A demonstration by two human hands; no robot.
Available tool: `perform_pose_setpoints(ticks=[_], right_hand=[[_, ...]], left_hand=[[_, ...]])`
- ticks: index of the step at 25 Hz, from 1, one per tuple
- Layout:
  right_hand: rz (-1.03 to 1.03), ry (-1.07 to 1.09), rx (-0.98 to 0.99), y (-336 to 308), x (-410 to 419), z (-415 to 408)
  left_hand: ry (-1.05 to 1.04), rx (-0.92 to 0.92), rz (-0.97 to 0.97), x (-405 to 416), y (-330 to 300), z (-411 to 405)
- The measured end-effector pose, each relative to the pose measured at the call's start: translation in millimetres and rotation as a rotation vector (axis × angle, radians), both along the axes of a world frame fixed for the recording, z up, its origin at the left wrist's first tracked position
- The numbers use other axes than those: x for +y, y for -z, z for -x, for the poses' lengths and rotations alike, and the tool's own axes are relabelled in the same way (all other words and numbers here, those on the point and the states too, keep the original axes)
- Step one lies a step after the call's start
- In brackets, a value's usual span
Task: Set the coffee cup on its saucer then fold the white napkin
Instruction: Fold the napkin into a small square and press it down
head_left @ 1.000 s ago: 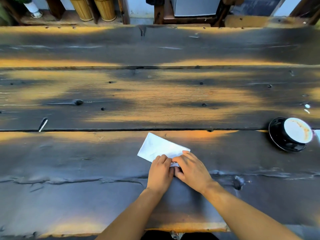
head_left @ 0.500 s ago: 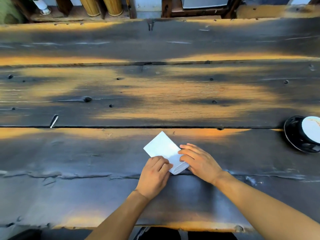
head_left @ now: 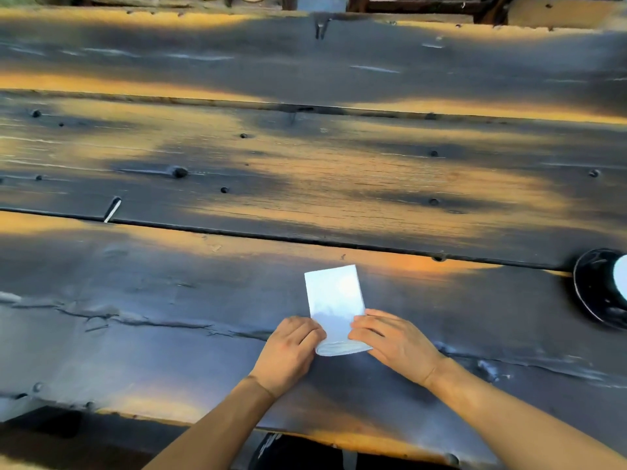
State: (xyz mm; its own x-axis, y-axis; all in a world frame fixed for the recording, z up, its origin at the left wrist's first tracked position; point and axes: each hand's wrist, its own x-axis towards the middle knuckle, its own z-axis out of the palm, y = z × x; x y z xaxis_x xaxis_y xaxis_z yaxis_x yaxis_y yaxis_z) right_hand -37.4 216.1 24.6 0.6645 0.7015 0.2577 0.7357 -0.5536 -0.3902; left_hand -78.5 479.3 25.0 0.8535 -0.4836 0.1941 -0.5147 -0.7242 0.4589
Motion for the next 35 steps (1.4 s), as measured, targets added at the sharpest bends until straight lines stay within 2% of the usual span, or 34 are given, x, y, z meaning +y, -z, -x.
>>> perform_pose_setpoints(ticks=[2, 7, 11, 16, 19, 23, 27, 30, 33, 35], right_hand=[[-0.041, 0.111, 0.115, -6, 1, 5], [-0.084, 0.491, 0.686, -21, 15, -7], [-0.142, 0.603, 0.869, -26, 22, -32], [-0.02, 0.671, 0.881, -24, 33, -48], [0.092, 0.687, 0.847, -25, 44, -58], [0.192, 0.728, 0.792, -23, 51, -64], [0.315, 0.77, 0.746, -18, 61, -71], [0.331, 0.832, 0.782, -16, 65, -76], [0.309, 0.939, 0.781, -18, 66, -76], [0.338, 0.993, 0.715, -20, 66, -75]], left_hand=[[-0.055, 0.067, 0.011, -1, -1, 1], [-0.396, 0.354, 0.173, -11, -11, -3], [-0.507, 0.381, 0.129, -19, -16, -18], [-0.619, 0.454, 0.129, -31, -20, -41], [-0.763, 0.529, 0.078, -43, -23, -58], [-0.854, 0.514, -0.014, -52, -21, -71], [-0.811, 0.418, -0.085, -54, -14, -75], [-0.798, 0.409, -0.19, -50, -7, -83], [-0.778, 0.393, -0.191, -48, -2, -84], [-0.766, 0.456, -0.154, -48, -6, -86]])
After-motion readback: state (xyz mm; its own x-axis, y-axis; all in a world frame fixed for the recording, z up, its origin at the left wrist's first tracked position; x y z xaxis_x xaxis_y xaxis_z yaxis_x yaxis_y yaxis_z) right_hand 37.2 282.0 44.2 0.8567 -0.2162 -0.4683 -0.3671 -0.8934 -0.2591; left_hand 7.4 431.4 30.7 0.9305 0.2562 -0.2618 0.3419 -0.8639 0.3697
